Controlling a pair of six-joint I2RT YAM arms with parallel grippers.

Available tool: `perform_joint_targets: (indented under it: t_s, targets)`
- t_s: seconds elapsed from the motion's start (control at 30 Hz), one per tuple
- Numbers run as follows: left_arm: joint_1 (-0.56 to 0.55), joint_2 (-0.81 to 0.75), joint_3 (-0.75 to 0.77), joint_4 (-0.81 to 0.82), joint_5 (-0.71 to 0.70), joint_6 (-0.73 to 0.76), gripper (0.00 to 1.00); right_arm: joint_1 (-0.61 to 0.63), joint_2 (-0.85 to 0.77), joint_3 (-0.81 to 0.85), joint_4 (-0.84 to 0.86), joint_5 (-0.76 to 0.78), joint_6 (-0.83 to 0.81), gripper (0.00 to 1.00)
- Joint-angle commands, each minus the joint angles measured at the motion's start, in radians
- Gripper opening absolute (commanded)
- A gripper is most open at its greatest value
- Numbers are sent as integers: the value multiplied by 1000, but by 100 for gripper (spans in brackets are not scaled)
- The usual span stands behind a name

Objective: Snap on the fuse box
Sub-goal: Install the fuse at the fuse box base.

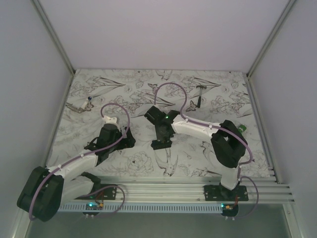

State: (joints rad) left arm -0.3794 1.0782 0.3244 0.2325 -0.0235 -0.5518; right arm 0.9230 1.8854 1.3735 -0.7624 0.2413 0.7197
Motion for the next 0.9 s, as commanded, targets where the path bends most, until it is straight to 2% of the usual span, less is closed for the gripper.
perform_joint_targets:
  t_s: [0.0,0.47,0.87]
  targets:
    - [5,3,19,10,15,8,100,-12,71,-97,-85,-14,11,0]
    - [5,9,21,10,17,6,100,-34,69,-164,-72,-34,-4,0]
    - [5,12,24,10,19,6,100,-25,113,-119,-62,-82,-21,0]
